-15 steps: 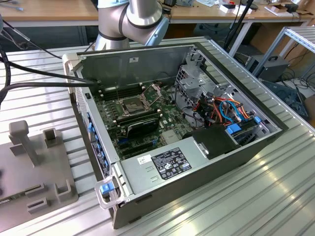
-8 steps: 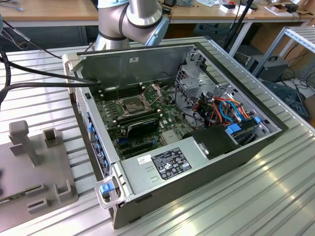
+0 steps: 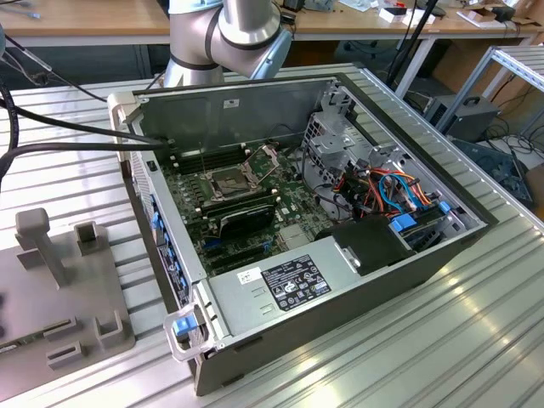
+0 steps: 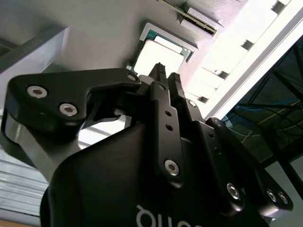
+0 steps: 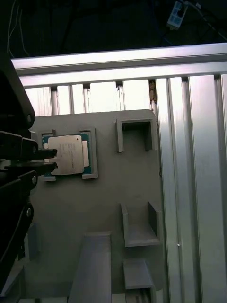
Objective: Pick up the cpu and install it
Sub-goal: 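Pick up the cpu and move it towards the insertion slot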
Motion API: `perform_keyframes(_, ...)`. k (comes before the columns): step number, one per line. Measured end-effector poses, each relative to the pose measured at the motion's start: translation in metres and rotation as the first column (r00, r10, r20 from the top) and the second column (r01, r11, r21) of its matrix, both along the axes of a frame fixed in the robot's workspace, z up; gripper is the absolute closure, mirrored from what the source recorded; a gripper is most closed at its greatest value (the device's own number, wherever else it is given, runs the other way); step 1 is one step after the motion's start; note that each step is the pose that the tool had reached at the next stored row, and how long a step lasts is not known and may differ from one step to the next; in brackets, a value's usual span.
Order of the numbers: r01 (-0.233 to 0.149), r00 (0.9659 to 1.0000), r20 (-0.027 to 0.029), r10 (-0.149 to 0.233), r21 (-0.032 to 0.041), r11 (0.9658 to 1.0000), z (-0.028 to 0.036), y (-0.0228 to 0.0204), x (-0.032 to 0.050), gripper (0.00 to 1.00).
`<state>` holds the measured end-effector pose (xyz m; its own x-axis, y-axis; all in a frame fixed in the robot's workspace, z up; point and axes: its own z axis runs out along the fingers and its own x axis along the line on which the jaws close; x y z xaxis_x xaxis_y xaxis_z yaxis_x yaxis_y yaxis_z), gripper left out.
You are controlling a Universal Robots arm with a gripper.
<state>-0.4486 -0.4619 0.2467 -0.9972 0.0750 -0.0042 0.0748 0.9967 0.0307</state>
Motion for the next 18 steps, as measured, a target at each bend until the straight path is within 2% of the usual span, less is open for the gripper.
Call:
perform_keyframes(3,0.0,1.0,0.0,0.0,0.0,1.0,0.0,0.0,0.0,0.64)
perform_keyframes(4,0.0,1.0,0.0,0.0,0.0,1.0,0.0,0.0,0.0,0.64)
perform_keyframes(6,0.0,1.0,0.0,0.0,0.0,1.0,-0.0001,0.0,0.0,0.53)
perform_keyframes(7,0.0,1.0,0.0001,0.0,0.0,1.0,-0.0001,0.0,0.0,0.53)
perform_keyframes(8,0.0,1.0,0.0,0.0,0.0,1.0,-0.0001,0.0,0.0,0.46)
perform_keyframes(16,0.0,1.0,0.0001,0.0,0.0001,1.0,-0.0002,0.0,0.0,0.45)
perform_keyframes(18,0.0,1.0,0.0001,0.0,0.0001,1.0,-0.0002,0.0,0.0,0.33)
